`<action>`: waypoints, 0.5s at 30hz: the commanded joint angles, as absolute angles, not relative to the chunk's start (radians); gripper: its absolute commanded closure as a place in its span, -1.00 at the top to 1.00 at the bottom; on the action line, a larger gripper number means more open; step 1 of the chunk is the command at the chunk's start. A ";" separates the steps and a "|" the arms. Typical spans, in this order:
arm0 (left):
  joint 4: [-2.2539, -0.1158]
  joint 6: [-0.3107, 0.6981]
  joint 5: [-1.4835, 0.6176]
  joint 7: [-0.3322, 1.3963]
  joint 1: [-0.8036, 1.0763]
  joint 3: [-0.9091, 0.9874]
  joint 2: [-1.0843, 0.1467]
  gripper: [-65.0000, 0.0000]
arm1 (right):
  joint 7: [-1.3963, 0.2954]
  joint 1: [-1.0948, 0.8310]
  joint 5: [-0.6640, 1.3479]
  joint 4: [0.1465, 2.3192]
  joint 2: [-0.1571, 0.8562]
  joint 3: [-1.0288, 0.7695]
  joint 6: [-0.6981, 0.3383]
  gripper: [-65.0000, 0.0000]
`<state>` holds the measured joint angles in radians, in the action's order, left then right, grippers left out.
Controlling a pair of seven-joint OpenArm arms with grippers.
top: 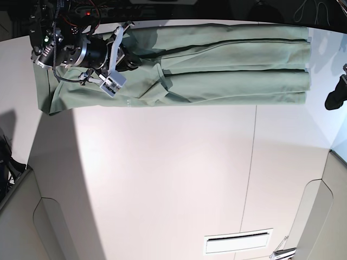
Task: Fold the T-shirt properly
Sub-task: 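Tuck the loose sleeve fabric under the fold with the right gripper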
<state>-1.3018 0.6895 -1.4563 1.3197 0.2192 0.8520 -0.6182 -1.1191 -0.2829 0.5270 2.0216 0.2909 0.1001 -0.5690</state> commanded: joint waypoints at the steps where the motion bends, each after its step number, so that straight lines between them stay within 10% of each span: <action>1: -1.317 0.698 -1.484 1.305 0.213 0.859 -0.648 -0.34 | -1.100 -0.278 0.543 2.039 0.297 0.096 -0.572 -1.00; 5: -1.317 0.698 -1.484 1.306 0.214 0.859 -0.648 -0.34 | -1.098 -0.277 0.543 2.040 0.297 0.096 -0.572 -0.19; 15: -1.317 0.698 -1.459 1.304 0.220 0.859 -0.648 -0.15 | -1.098 -0.273 0.497 2.165 0.297 0.066 -0.572 -0.17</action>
<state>-1.3018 0.6895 -1.4376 1.3193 0.2218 0.8520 -0.6182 -1.1164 -0.2802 0.4892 2.1460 0.2909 0.0715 -0.5690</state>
